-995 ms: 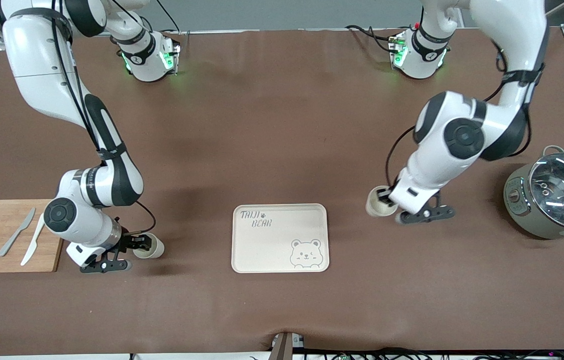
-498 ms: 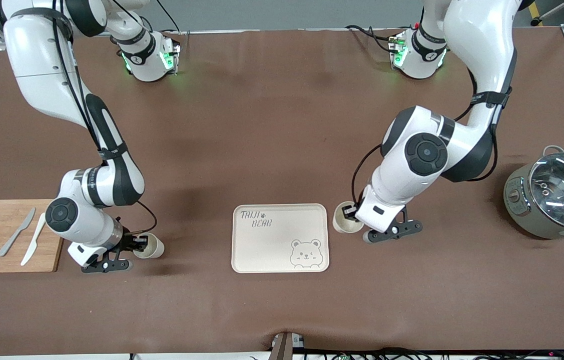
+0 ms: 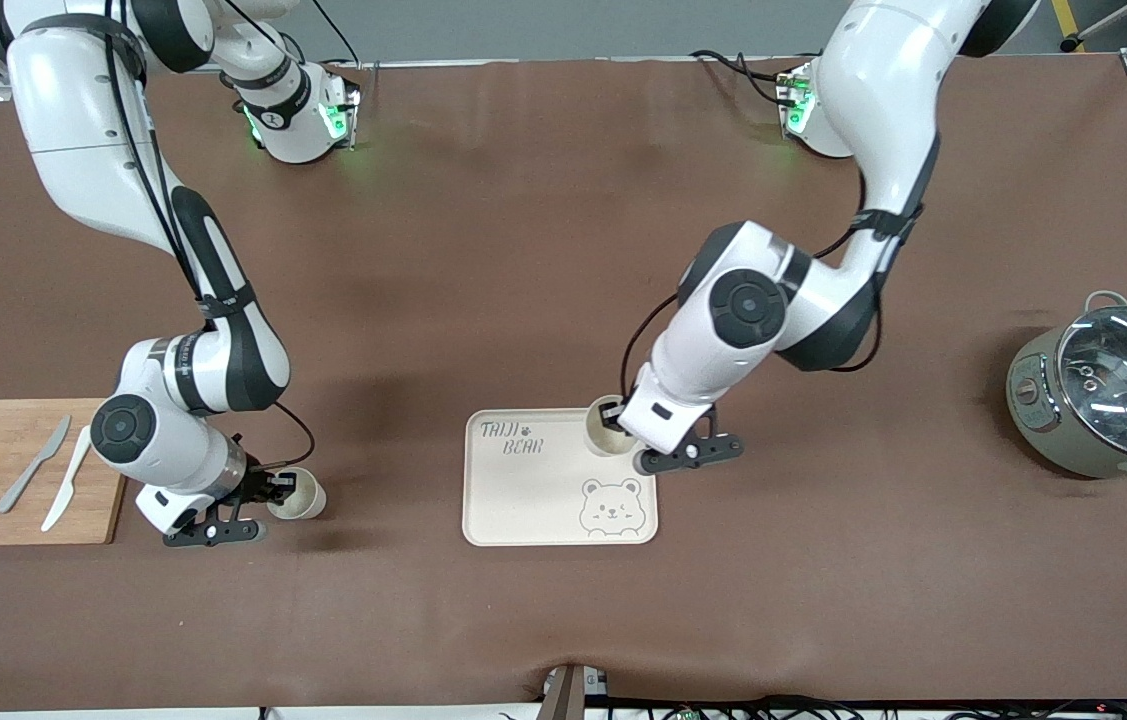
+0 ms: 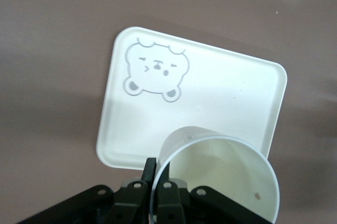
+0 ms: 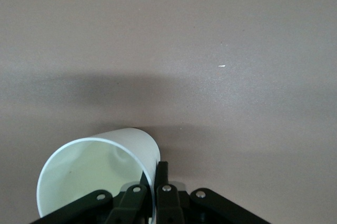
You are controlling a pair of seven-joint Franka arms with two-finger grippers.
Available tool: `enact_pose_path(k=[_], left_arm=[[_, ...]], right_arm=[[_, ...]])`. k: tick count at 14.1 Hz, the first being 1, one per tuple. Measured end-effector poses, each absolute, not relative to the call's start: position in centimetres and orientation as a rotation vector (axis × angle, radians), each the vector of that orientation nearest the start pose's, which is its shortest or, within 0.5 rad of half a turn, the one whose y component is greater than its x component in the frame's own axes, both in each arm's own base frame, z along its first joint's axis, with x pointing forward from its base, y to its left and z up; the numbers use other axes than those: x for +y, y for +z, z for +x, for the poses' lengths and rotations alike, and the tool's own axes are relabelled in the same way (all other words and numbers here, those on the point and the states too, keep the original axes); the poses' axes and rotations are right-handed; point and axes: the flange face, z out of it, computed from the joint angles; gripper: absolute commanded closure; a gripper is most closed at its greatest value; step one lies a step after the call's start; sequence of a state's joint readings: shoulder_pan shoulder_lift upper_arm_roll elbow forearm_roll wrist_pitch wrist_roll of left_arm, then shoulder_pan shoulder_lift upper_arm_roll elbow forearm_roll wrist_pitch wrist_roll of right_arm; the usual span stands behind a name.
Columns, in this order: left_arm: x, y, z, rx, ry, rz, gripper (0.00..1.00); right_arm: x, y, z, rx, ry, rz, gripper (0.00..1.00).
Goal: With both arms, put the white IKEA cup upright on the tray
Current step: 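Carry the cup onto the tray with the left gripper, then carry the cup onto the tray with the right gripper while the left gripper releases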
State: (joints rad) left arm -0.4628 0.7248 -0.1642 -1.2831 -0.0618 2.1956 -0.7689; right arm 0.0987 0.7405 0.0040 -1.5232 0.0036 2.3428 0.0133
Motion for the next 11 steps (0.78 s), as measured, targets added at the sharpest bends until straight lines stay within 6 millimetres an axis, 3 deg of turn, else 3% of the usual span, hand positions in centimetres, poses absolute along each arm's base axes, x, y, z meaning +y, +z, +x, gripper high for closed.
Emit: enact_pose_path(k=[2, 5, 9, 11], left_arm=[[-43.6, 31.1, 63.1, -0.395, -0.101, -3.38, 1.0], [-44.5, 26.6, 63.0, -0.394, -0.152, -3.369, 1.0], [-44.7, 21.6, 63.0, -0.362, -0.26, -3.31, 1.0], [-44.8, 20.9, 63.0, -0.359, -0.27, -3.307, 1.0]], right_arm=[[7.7, 23.7, 71.6, -0.101, -0.079, -3.128, 1.0], [10.2, 27.0, 72.2, 0.034, 0.025, -3.132, 1.0], [17.0, 29.6, 71.5, 0.244, 0.034, -3.123, 1.0], [20.1, 29.8, 70.8, 0.34, 0.029, -3.114, 1.0]])
